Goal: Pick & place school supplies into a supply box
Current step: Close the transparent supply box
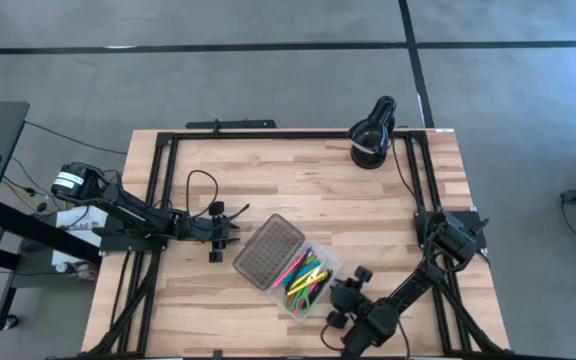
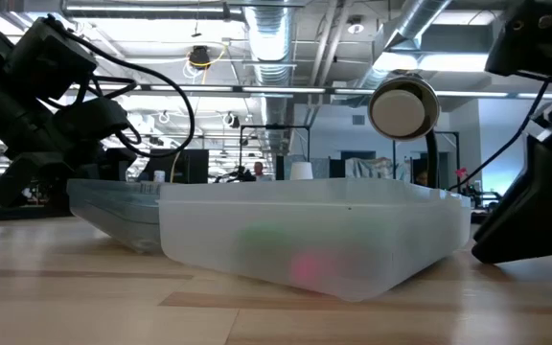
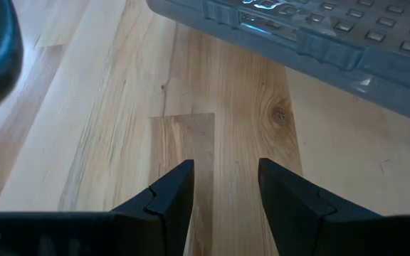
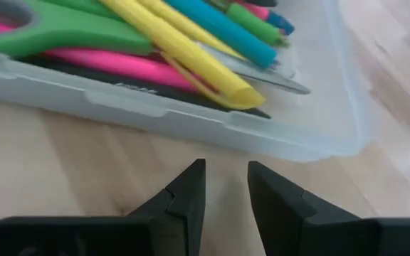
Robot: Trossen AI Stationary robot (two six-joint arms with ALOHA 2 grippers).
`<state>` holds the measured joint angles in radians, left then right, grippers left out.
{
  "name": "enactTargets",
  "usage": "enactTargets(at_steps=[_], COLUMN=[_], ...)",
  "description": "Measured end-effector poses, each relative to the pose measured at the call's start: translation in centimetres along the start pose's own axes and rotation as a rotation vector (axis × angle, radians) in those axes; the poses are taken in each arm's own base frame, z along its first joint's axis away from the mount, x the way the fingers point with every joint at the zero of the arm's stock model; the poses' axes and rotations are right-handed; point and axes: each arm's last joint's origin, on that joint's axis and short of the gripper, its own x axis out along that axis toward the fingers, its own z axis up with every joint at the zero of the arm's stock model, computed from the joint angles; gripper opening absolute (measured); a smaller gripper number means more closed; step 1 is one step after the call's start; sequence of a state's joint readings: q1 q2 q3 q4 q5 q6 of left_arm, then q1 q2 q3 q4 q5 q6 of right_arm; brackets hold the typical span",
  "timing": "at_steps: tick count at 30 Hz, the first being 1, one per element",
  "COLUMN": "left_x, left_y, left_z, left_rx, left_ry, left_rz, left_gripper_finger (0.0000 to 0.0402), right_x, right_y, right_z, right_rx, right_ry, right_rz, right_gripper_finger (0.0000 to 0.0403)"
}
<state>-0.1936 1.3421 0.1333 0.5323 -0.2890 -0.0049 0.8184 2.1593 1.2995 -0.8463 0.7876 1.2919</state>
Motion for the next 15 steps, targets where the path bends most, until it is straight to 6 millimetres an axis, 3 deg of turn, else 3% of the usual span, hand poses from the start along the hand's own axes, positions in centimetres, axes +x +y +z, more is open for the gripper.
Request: enactTargets(at_steps=[7, 15], left_x=[0.00, -0.01], left_y=[-0.07, -0.15], left_z=[0.00, 0.00], left_rx=[-0.002, -0.025], left_ry=[0.000, 0.001], left_rz=[-0.023, -0.049], left_gripper_finger=[0.0153, 0.0153], right_x=[-0.02, 0.63], right_y=[-0.83, -0.79], right_z=[-0.65, 0.03], right_rx=[-0.058, -0.094], right_ry=[-0.028, -0.029], right_rz=[-0.066, -0.063], right_gripper_finger=[0.0101, 0.0101])
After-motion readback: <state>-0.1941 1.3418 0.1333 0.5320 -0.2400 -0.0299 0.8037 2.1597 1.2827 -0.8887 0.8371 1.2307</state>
